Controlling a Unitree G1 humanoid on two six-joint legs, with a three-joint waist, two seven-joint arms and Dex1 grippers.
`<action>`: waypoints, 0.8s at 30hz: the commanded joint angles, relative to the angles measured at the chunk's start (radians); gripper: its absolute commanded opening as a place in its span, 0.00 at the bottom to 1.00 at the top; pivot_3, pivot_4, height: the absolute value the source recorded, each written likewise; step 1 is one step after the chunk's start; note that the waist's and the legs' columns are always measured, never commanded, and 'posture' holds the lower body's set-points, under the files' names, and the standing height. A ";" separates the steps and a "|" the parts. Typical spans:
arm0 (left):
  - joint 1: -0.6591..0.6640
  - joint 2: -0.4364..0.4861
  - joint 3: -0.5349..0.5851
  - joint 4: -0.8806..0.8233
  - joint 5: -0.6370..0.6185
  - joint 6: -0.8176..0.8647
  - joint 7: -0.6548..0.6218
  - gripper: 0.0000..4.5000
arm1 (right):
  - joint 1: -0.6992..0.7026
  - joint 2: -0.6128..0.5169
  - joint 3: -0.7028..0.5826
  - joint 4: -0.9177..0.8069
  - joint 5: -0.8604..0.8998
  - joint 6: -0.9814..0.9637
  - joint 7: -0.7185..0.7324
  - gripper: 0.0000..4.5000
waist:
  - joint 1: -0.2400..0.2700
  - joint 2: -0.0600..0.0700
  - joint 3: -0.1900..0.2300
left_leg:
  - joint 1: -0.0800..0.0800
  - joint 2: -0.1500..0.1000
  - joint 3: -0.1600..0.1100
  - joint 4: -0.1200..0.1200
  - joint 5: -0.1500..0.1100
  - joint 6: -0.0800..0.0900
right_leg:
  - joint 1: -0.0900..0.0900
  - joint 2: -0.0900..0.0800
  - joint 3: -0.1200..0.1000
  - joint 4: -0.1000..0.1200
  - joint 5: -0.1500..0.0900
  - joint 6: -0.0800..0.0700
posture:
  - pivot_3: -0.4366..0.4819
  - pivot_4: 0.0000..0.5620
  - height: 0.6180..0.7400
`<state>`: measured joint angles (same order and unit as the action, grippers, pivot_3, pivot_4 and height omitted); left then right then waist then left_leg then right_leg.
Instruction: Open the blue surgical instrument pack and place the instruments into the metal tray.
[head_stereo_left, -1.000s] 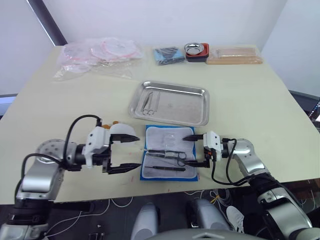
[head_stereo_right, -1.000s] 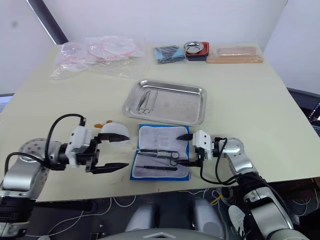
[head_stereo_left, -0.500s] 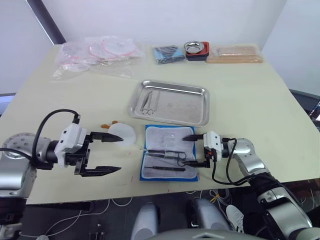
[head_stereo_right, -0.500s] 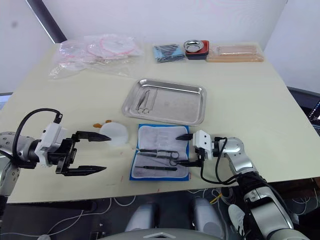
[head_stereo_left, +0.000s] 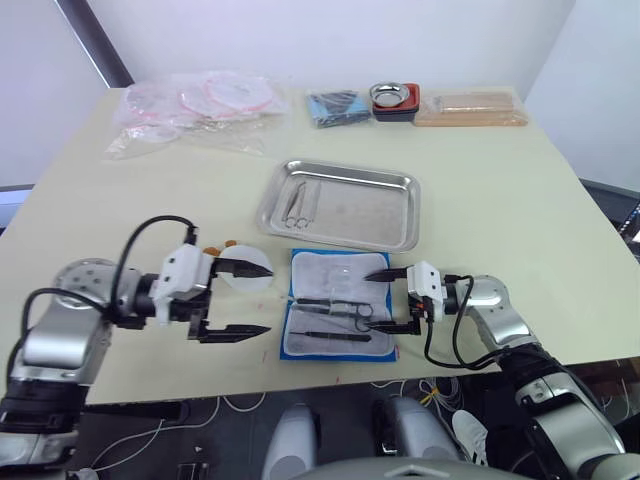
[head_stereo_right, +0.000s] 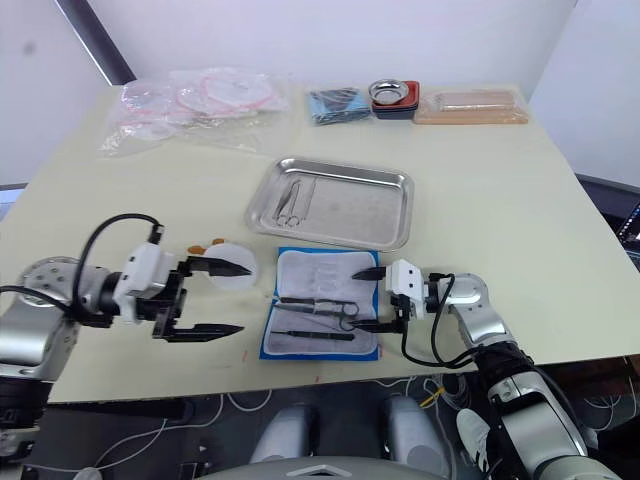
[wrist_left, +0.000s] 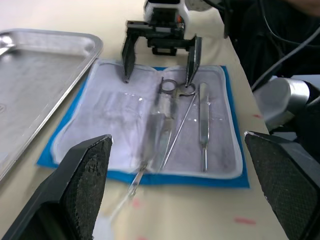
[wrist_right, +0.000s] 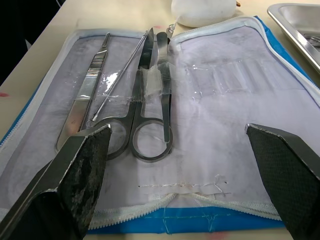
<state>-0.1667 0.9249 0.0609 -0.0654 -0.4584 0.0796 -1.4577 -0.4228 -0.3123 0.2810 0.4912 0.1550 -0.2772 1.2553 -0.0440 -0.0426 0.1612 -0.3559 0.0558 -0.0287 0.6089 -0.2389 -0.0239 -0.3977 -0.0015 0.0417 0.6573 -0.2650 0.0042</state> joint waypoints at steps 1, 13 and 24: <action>-0.056 -0.022 -0.036 0.011 0.035 -0.001 0.021 0.99 | 0.049 -0.015 0.068 0.137 -0.104 0.037 -0.023 1.00 | 0.001 0.000 0.000 | 0.000 0.000 0.000 0.000 0.000 0.000 | 0.000 0.000 0.000 0.000 0.000 -0.001 | 0.48 0.27 1.00; -0.238 -0.142 -0.194 0.226 0.182 -0.104 -0.001 0.67 | 0.056 -0.005 0.068 0.130 -0.095 0.038 -0.055 1.00 | -0.001 -0.001 -0.001 | 0.001 -0.001 0.001 0.002 0.000 0.000 | 0.001 0.005 0.000 0.002 0.002 -0.002 | 0.48 0.27 1.00; -0.357 -0.214 -0.255 0.446 0.272 -0.261 -0.042 0.67 | 0.060 -0.004 0.069 0.131 -0.094 0.036 -0.068 1.00 | -0.002 -0.002 -0.001 | 0.002 -0.001 0.000 0.003 0.000 0.000 | 0.001 0.013 0.001 0.005 0.003 -0.004 | 0.48 0.27 1.00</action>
<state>-0.5096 0.7111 -0.1998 0.3734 -0.1866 -0.1536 -1.4862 -0.4284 -0.3049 0.2944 0.5021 0.1561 -0.2841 1.2184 -0.0456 -0.0447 0.1598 -0.3543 0.0552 -0.0283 0.6122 -0.2387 -0.0236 -0.3967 0.0136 0.0437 0.6618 -0.2623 0.0006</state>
